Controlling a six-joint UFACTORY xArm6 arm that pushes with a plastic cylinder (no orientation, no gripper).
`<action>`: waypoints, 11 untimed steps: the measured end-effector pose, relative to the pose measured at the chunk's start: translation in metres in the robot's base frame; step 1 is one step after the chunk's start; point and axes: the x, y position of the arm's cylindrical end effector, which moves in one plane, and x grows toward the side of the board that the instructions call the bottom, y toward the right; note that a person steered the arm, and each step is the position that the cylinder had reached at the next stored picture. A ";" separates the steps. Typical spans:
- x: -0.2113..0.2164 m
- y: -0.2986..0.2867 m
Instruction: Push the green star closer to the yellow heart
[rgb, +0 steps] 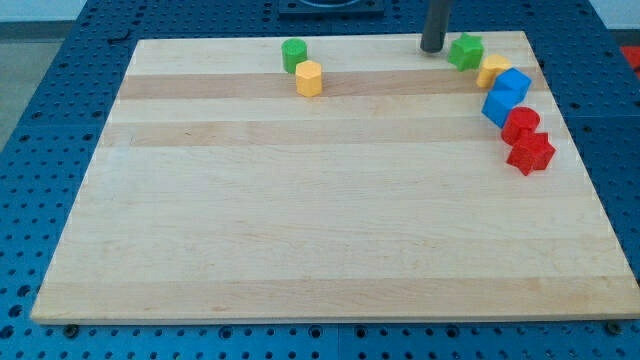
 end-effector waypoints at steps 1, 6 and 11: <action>0.009 0.001; 0.012 0.029; -0.008 0.054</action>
